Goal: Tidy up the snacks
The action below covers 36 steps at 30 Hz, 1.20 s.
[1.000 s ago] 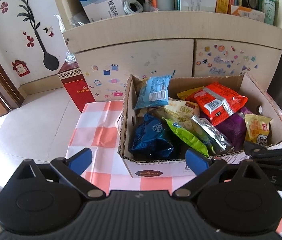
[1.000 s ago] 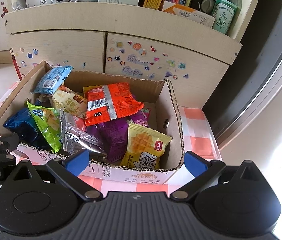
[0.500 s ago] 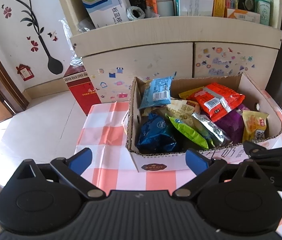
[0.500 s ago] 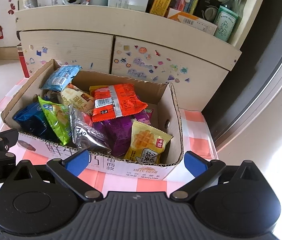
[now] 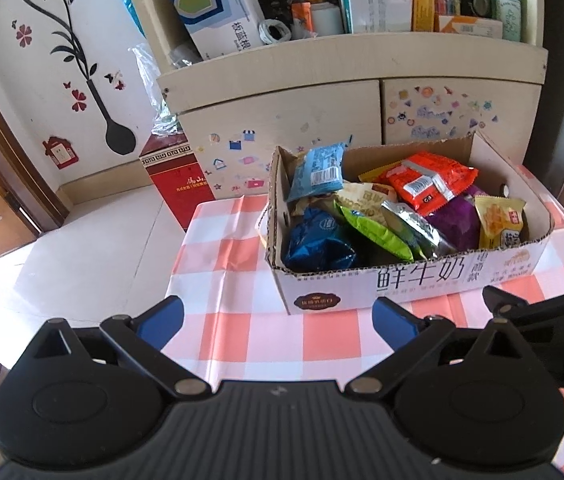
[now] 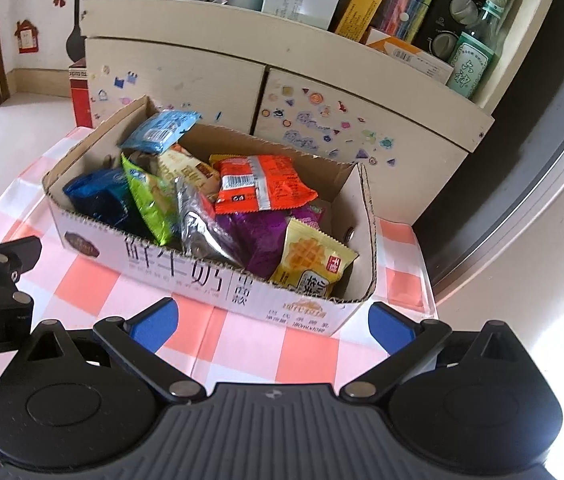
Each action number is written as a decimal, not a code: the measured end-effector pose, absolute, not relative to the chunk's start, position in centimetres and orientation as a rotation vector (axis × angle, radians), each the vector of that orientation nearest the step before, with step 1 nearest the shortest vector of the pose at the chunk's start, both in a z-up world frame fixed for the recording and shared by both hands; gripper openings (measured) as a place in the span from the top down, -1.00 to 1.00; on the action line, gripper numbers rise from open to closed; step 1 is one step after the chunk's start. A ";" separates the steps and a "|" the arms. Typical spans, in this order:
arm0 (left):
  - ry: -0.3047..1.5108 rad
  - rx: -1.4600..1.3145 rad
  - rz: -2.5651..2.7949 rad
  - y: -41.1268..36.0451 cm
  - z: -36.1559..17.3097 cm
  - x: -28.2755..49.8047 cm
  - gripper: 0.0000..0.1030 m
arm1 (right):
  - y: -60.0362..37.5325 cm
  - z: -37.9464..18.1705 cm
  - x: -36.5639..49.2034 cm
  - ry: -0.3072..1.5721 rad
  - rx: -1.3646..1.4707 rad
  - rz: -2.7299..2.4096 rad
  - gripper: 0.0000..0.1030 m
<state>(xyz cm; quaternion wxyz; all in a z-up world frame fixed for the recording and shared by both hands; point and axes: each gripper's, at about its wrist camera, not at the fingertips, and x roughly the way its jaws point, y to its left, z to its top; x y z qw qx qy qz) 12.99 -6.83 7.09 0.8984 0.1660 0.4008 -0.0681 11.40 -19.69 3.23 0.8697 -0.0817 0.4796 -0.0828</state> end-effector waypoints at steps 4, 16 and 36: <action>0.840 0.317 -0.147 -6.4 7.0 12.4 -0.96 | -19.7 3.1 10.8 1.002 -0.150 -0.163 -1.00; 0.872 0.273 -0.169 -4.1 6.2 9.0 -0.97 | -20.1 0.0 7.5 1.017 -0.095 0.102 -1.00; 0.929 0.219 -0.177 -1.1 4.6 5.1 -0.97 | -18.0 -6.8 -1.7 0.802 -0.235 0.541 -1.00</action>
